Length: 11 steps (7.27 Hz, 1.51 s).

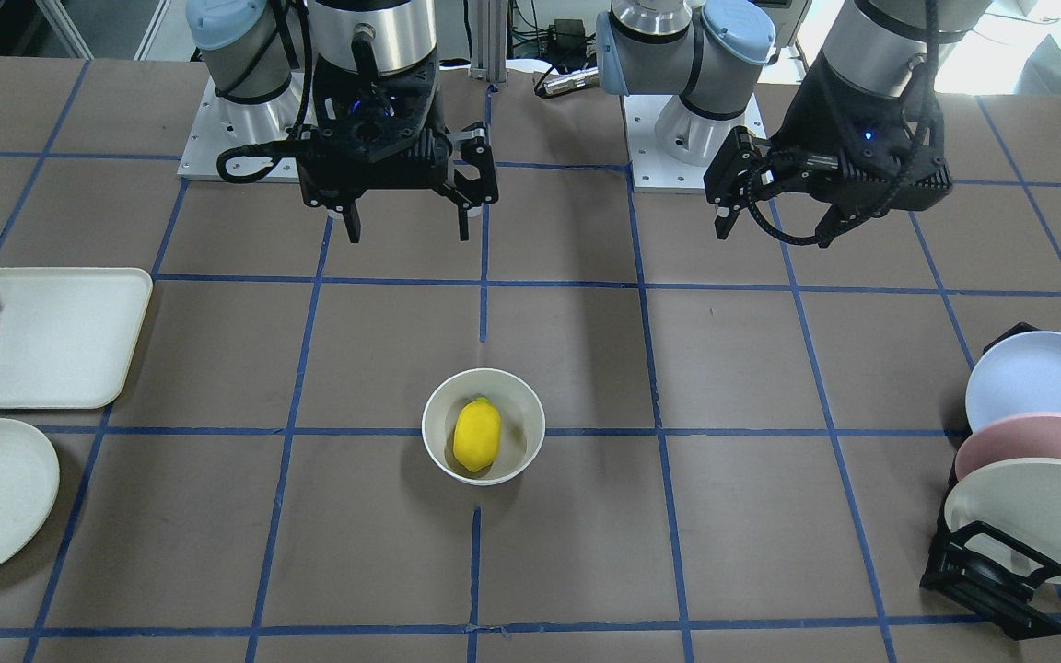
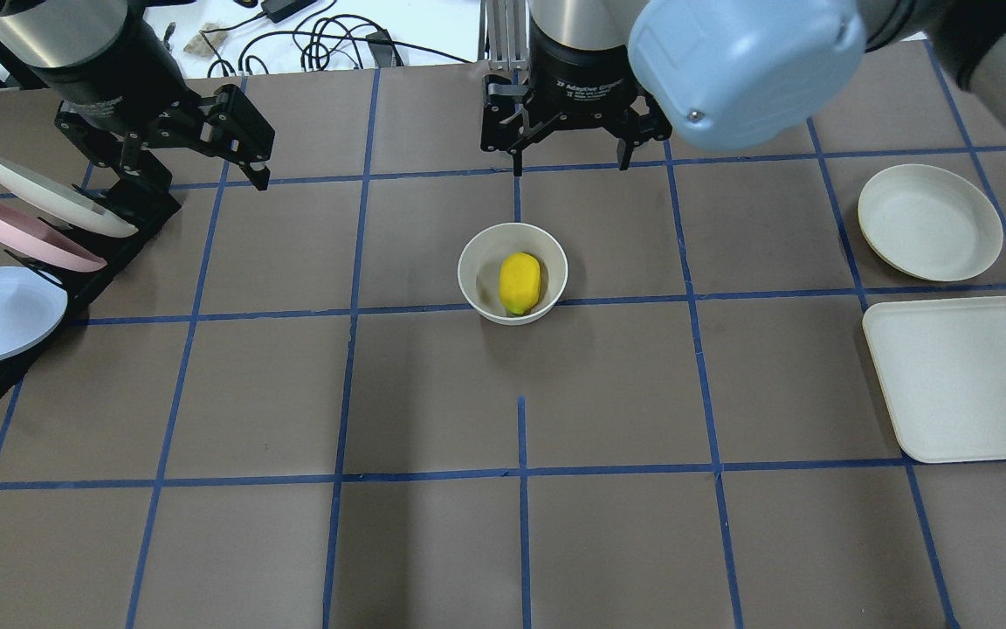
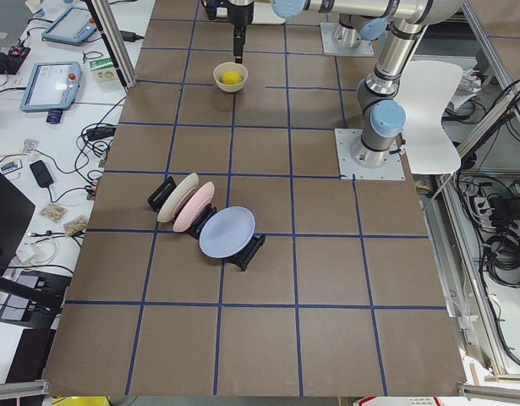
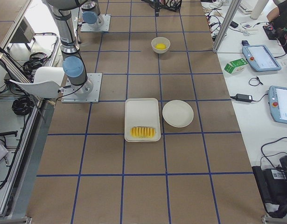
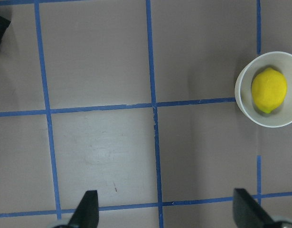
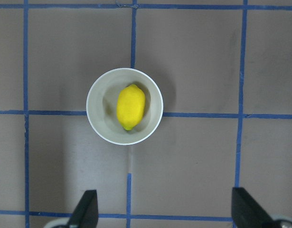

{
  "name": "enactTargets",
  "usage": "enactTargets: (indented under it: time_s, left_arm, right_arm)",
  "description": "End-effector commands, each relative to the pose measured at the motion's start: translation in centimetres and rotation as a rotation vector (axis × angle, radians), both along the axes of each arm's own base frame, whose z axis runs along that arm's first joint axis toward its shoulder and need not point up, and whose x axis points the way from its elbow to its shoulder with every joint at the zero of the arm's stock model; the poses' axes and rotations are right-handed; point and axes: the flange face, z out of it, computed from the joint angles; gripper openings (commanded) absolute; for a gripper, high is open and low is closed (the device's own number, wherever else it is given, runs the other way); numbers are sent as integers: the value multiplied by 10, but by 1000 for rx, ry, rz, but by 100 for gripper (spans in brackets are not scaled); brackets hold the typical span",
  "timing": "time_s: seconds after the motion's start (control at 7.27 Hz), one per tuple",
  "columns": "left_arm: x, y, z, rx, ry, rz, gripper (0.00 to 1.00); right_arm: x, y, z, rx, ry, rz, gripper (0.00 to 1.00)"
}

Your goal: Place bowl and put lemon in it

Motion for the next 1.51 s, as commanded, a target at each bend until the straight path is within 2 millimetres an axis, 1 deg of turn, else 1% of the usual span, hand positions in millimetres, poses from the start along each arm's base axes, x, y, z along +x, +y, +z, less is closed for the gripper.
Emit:
enactTargets:
  time_s: [0.0,0.14,0.28,0.41,1.38]
  left_arm:
    - [1,0,0,1,0,1,100]
    - [0,0,-1,2,-1,0,100]
    - [0,1,0,1,-1,0,100]
    - [0,1,-1,2,-1,0,100]
    - [1,3,0,0,-14,-1,100]
  right_arm:
    - [-80,-19,14,34,26,41,100]
    - [-127,-27,13,80,31,67,100]
    - [-162,-28,17,82,30,44,100]
    - [-177,-28,19,79,35,63,100]
    - [-176,-26,16,84,27,69,100]
